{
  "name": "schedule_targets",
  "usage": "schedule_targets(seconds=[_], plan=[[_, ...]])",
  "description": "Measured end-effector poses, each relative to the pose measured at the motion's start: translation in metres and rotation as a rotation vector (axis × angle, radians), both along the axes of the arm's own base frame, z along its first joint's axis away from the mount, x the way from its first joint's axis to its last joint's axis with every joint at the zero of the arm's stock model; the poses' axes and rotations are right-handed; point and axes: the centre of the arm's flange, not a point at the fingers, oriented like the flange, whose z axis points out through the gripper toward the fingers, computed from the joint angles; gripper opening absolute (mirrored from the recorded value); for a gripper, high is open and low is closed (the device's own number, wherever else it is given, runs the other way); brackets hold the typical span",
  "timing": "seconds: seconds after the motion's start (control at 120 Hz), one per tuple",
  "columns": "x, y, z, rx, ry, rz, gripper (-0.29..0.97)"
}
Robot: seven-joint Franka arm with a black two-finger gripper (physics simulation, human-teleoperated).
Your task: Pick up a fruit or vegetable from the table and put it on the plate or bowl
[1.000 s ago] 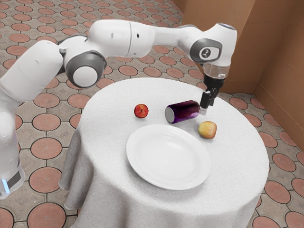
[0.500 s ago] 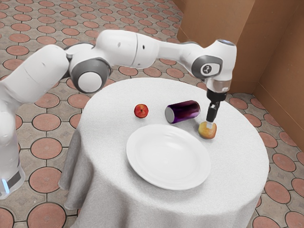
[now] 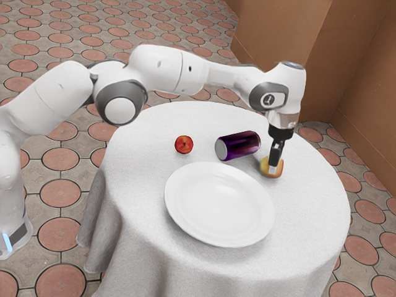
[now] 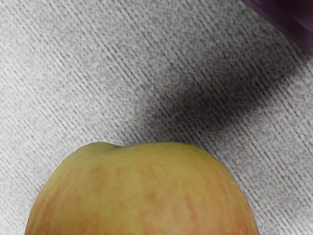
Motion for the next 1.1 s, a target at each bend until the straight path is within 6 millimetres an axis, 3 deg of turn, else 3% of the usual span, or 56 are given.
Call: schedule_targets(seconds=[0.275, 0.375, 0.483, 0.542, 0.65, 0.75, 0.908, 0.975, 1.1], plan=[[0.004, 0.002, -0.017, 0.005, -0.008, -0.047, 0.68], [0.004, 0.001, -0.013, 0.006, -0.02, -0.057, 0.49], [0.001, -0.004, -0.002, 0.006, -0.033, -0.072, 0.43], [-0.022, -0.013, 0.019, 0.016, -0.017, -0.087, 0.43], [-0.101, -0.047, 0.068, 0.015, 0.019, -0.11, 0.44], [-0.16, -0.074, 0.082, -0.056, 0.048, -0.137, 0.44], [-0.185, -0.111, 0.081, -0.123, 0.067, -0.178, 0.43], [-0.19, -0.123, 0.084, -0.132, 0.06, -0.195, 0.54], [-0.2, -0.125, 0.086, -0.132, 0.058, -0.201, 0.62]])
